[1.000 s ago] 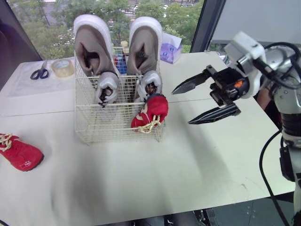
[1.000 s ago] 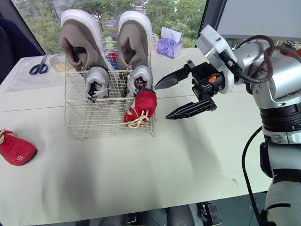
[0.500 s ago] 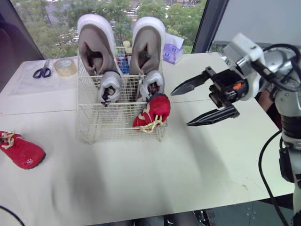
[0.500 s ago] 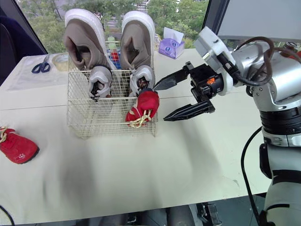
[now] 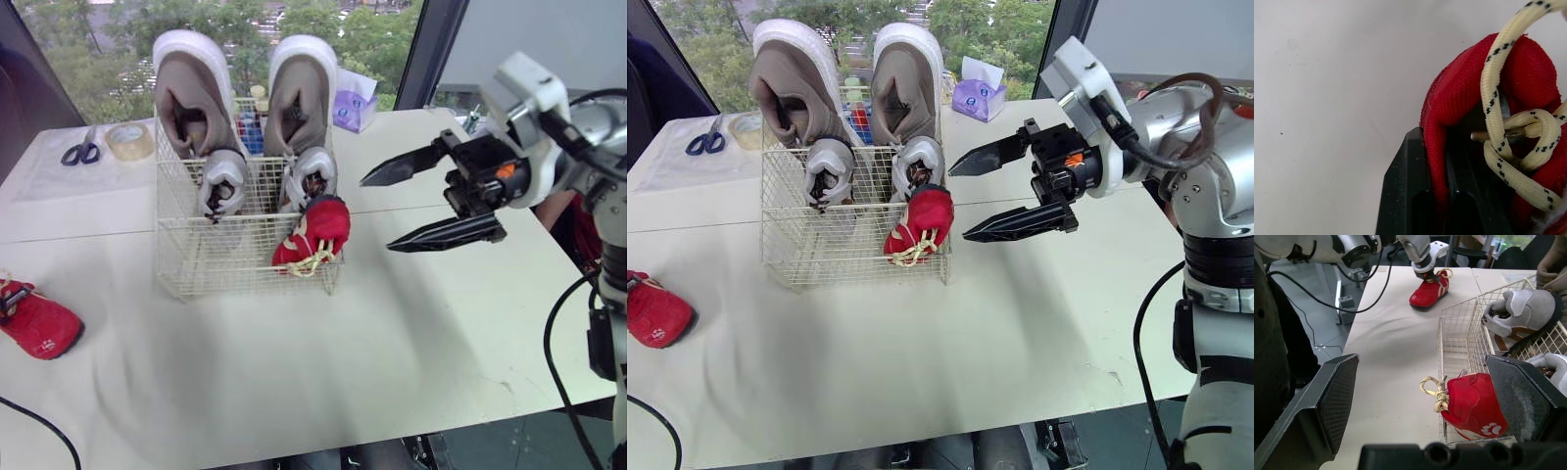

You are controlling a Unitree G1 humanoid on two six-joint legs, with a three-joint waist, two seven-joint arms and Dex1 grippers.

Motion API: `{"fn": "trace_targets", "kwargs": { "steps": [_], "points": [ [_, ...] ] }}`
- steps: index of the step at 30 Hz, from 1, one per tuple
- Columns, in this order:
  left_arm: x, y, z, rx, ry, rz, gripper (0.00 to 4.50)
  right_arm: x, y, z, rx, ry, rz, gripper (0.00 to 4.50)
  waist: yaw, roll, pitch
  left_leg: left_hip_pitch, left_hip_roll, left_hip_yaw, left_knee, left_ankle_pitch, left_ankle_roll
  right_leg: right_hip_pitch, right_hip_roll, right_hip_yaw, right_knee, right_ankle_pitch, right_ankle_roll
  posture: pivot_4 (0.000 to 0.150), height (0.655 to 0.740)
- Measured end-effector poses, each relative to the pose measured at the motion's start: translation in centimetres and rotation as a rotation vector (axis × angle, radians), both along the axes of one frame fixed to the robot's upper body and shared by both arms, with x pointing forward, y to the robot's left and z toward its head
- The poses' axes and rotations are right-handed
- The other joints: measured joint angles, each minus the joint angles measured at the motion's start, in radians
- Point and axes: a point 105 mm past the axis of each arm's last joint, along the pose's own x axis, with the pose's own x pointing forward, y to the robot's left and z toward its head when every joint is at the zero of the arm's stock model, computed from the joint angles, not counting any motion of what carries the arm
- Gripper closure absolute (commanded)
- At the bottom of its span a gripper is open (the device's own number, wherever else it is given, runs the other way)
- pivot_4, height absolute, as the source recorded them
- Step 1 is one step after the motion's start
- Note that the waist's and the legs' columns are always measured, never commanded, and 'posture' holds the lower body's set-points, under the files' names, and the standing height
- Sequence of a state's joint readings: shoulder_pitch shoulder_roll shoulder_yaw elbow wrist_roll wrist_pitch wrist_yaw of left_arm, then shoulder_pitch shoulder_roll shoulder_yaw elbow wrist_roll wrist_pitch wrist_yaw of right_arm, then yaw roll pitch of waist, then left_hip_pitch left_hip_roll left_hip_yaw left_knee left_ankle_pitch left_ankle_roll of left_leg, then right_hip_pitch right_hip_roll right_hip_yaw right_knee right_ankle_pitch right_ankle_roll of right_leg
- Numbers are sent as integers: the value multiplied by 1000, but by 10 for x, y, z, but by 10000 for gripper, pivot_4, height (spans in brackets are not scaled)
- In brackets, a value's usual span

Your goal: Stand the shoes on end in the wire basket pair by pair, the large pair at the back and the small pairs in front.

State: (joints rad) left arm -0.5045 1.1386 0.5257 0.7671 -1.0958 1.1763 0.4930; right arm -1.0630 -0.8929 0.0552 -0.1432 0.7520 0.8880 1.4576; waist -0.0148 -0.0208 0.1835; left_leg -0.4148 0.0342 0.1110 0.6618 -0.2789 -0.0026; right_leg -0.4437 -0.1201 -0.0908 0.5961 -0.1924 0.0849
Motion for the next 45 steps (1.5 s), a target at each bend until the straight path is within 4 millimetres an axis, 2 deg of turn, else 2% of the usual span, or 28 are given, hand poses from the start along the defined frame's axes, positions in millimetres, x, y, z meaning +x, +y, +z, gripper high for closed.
{"fn": "trace_targets", "kwargs": {
  "steps": [4, 6, 7, 8, 10, 12, 14, 16, 20, 22, 24, 27, 31, 36, 40, 43, 45],
  "points": [
    [-8, -1, 5, 1, -4, -11, 44577, 1, 0, 0, 3, 2, -7, 0, 0, -2, 0, 0, 2, 0, 0, 0, 0, 0, 0, 0, 0, 0, 0, 1500, 7400],
    [-3, -6, 27, 107, -39, -62, 44577, 4, -2, 0, 11, 13, -19, 0, 2, -9, 1, -1, 2, -2, 0, 0, -1, -1, -1, 0, 0, 0, 0, 1500, 7400],
    [5, -13, 47, 188, -105, -102, 44577, 6, -3, 0, 15, 17, -22, 0, 7, -11, 0, -2, 2, -4, 0, 1, -2, -1, -1, -2, 0, 1, -1, 1500, 7400],
    [19, -35, 85, 330, -252, -188, 44577, 8, -3, -1, 22, 22, -30, 0, 14, -14, 0, -5, 2, -7, 2, 1, -3, -2, -5, -4, -1, 1, -2, 1500, 7400],
    [25, -68, 133, 501, -426, -301, 44577, 10, -3, -1, 28, 26, -31, 0, 20, -16, -1, -5, 0, -5, 2, 1, -3, -4, -9, -5, -2, 3, -5, 1500, 7400],
    [24, -110, 163, 629, -551, -431, 44577, 15, -4, -1, 47, 37, -48, 0, 19, -12, -1, -5, -4, -2, 2, 0, -1, -2, -14, -5, -1, 3, -5, 1500, 7400],
    [23, -147, 176, 686, -660, -570, 44577, 20, -2, -3, 69, 57, -53, 0, 19, -11, -1, -5, -4, -1, 2, 0, -1, -2, -13, -6, -1, 3, -4, 1500, 7400],
    [23, -175, 184, 674, -792, -678, 44577, 21, -2, -3, 77, 69, -60, 0, 18, -11, -1, -5, -2, -1, 2, 1, -1, -2, -8, -7, 0, 3, -4, 1500, 7400],
    [4, -240, 208, 757, -1141, -853, 44577, 24, -2, 3, 138, 91, -95, 0, 20, -11, -1, -4, -1, -1, 3, 3, 2, 0, -2, -8, -1, 3, -4, 1500, 7400],
    [2, -265, 212, 751, -1258, -917, 44577, 27, -2, 1, 164, 114, -124, 0, 26, -11, -1, -1, -1, 1, 4, 3, 2, 3, -1, -8, 0, 3, -4, 1500, 7400],
    [7, -275, 211, 730, -1326, -920, 44577, 30, 2, -3, 182, 143, -135, 0, 28, -11, -1, 0, 0, 0, 5, 4, 3, 6, 1, -8, 0, 3, -4, 1500, 7400],
    [14, -275, 199, 723, -1339, -867, 44577, 30, 1, -8, 182, 178, -151, 0, 28, -11, -1, 3, 0, 0, 5, 3, 6, 8, 1, -8, 0, 3, -4, 1500, 7400],
    [25, -277, 157, 740, -1215, -820, 44577, 26, -6, -8, 219, 232, -182, 0, 28, -11, -1, 4, 0, -2, 5, 2, 7, 10, 1, -7, 0, 3, -4, 1500, 7400],
    [23, -280, 143, 840, -1199, -744, 44577, 21, -12, -12, 269, 310, -215, 0, 30, -11, -2, 4, 0, -3, 6, 1, 9, 11, 1, -8, 0, 3, -5, 1500, 7400],
    [27, -285, 125, 924, -1174, -741, 44577, 14, -14, -27, 232, 359, -239, 0, 30, -10, -2, 5, 1, -3, 6, 0, 10, 11, 1, -8, -1, 3, -5, 1500, 7400],
    [31, -292, 98, 901, -1143, -761, 44577, 7, -16, -49, 174, 400, -266, 0, 30, -10, -2, 5, 2, -3, 7, 0, 11, 11, 1, -8, -1, 3, -5, 1500, 7400],
    [33, -292, 93, 885, -1161, -741, 44577, 5, -15, -60, 153, 429, -282, 0, 31, -10, -2, 5, 5, -4, 8, 0, 11, 11, 0, -8, -1, 2, -5, 1500, 7400]
  ]
}}
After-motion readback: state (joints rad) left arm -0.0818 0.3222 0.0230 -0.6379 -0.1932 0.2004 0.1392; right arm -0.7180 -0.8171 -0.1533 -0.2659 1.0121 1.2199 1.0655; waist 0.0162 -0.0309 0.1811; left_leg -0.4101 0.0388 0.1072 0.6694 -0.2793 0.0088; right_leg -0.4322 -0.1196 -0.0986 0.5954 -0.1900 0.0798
